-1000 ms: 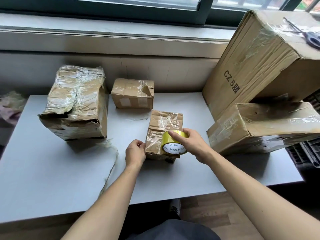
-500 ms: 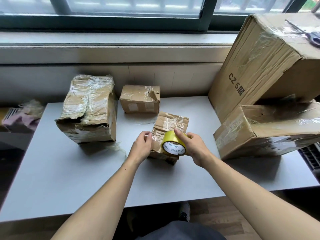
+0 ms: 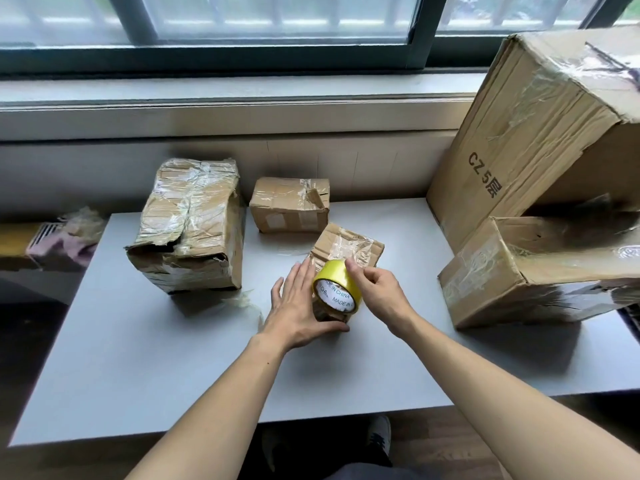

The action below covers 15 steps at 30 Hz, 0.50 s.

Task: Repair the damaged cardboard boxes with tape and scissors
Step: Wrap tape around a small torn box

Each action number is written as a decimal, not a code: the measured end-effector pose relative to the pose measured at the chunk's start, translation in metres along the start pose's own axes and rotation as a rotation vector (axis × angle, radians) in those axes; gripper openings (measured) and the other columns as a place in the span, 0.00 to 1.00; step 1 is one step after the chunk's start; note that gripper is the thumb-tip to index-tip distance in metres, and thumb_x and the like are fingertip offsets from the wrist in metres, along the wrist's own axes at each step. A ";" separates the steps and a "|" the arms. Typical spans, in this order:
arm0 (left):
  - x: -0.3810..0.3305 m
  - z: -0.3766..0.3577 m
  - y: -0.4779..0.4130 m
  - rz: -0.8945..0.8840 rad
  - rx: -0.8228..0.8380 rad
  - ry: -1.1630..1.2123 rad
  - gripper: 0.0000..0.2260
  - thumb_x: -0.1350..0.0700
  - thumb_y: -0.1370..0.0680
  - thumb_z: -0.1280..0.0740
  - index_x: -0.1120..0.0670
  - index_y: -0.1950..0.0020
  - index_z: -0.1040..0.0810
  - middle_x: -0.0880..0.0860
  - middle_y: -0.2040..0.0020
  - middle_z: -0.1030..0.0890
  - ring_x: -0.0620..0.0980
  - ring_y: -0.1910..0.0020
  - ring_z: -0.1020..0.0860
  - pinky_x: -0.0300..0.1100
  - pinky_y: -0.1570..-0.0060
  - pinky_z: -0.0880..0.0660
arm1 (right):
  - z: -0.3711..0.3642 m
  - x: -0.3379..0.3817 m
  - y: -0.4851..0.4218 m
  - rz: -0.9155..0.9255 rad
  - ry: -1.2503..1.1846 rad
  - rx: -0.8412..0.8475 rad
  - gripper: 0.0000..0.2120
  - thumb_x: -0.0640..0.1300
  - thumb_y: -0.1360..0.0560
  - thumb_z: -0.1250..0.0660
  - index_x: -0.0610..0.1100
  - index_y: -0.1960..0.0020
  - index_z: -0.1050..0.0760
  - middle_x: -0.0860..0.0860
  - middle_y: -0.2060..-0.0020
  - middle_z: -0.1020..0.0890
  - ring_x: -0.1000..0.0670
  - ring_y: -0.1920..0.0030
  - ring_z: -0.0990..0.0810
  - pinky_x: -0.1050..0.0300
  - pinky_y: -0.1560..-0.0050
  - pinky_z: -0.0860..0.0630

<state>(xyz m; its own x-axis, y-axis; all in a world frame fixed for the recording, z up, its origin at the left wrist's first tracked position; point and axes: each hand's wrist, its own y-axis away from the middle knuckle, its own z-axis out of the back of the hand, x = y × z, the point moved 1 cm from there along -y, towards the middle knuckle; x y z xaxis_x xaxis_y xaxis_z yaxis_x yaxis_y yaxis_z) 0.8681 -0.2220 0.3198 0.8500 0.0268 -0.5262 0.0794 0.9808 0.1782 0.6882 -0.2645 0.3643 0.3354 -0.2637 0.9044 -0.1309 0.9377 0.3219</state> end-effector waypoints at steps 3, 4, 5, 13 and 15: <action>-0.004 -0.011 -0.002 0.027 -0.044 0.052 0.63 0.24 0.41 0.30 0.50 0.19 0.61 0.44 0.19 0.57 0.38 0.24 0.67 0.50 0.24 0.66 | -0.003 -0.001 -0.001 0.004 -0.091 0.053 0.27 0.61 0.21 0.36 0.36 0.63 0.30 0.51 0.69 0.34 0.55 0.69 0.36 0.62 0.70 0.40; -0.003 -0.015 -0.002 0.033 -0.064 0.059 0.63 0.24 0.41 0.30 0.49 0.19 0.60 0.44 0.19 0.57 0.38 0.23 0.66 0.51 0.24 0.65 | -0.006 0.001 -0.002 0.007 -0.107 0.080 0.29 0.62 0.21 0.36 0.34 0.61 0.29 0.49 0.67 0.32 0.54 0.67 0.33 0.60 0.66 0.37; -0.002 -0.017 -0.002 0.034 -0.085 0.052 0.62 0.23 0.41 0.31 0.49 0.19 0.60 0.43 0.19 0.56 0.38 0.23 0.66 0.51 0.24 0.65 | -0.009 0.002 -0.003 0.016 -0.122 0.105 0.33 0.64 0.22 0.36 0.31 0.59 0.29 0.48 0.65 0.30 0.52 0.64 0.31 0.58 0.62 0.35; -0.006 -0.024 0.004 -0.012 -0.241 0.057 0.51 0.29 0.34 0.33 0.51 0.20 0.47 0.46 0.20 0.44 0.39 0.21 0.53 0.44 0.23 0.63 | -0.007 0.015 -0.013 0.085 -0.027 0.161 0.31 0.59 0.19 0.37 0.30 0.63 0.35 0.47 0.67 0.36 0.47 0.65 0.38 0.53 0.62 0.41; -0.006 -0.025 0.004 -0.020 -0.244 0.053 0.50 0.29 0.34 0.33 0.51 0.20 0.47 0.46 0.20 0.42 0.39 0.21 0.53 0.45 0.23 0.62 | -0.008 0.014 -0.016 0.063 0.005 0.152 0.31 0.60 0.20 0.37 0.32 0.63 0.33 0.47 0.68 0.35 0.48 0.65 0.36 0.53 0.62 0.40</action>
<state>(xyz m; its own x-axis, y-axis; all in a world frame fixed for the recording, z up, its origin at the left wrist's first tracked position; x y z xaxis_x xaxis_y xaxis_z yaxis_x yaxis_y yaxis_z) 0.8505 -0.2135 0.3026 0.8203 0.0105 -0.5719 -0.0374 0.9987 -0.0353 0.7024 -0.2818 0.3699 0.3264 -0.2042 0.9229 -0.2915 0.9071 0.3038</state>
